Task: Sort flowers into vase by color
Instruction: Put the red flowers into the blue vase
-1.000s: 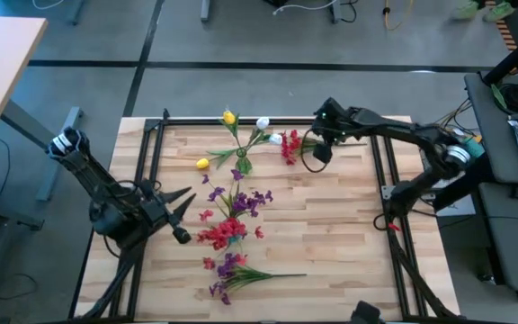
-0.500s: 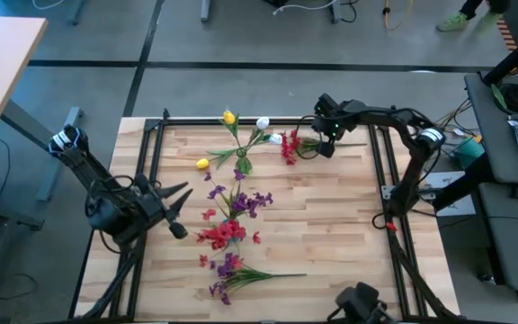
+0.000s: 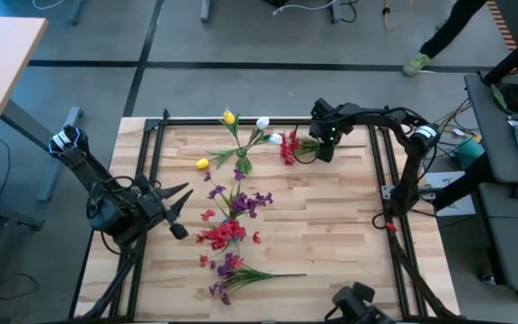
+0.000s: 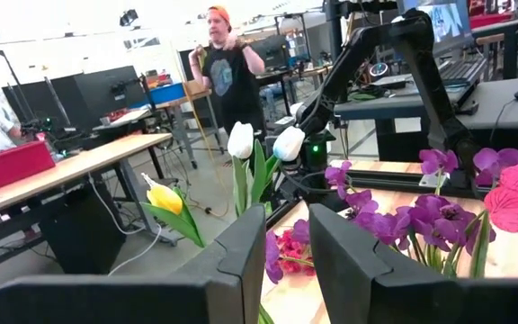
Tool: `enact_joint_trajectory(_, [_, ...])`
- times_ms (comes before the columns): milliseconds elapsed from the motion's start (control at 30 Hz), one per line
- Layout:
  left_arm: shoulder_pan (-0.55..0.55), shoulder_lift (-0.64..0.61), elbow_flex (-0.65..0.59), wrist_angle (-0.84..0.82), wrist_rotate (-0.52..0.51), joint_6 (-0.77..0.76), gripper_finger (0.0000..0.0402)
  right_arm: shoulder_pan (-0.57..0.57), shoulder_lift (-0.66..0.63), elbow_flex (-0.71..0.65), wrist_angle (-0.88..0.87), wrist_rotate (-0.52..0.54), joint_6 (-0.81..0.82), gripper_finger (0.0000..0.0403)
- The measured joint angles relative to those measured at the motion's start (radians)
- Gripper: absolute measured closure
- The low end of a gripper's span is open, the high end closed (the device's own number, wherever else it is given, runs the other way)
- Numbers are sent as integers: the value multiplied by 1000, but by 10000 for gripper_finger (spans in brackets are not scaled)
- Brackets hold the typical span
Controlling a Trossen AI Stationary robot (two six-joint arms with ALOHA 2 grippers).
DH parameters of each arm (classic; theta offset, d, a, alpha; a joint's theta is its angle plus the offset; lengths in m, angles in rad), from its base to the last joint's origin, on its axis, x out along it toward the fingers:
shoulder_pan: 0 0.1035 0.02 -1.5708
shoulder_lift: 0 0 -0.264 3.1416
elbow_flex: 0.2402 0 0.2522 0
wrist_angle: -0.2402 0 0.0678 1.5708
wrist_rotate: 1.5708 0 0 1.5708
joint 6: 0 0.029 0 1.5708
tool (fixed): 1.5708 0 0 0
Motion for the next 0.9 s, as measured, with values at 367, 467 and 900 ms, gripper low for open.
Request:
enact_joint_trajectory(367, [0,0,47,1,0,-14,327,-3,-177,23,-116,48,90,383])
enact_joint_trajectory(467, [0,0,78,-3,1,24,327,-3,-293,46,-81,66,161,383])
enact_joint_trajectory(900, [7,1,308,-164,343,151,327,154,-777,115,143,-202,377,385])
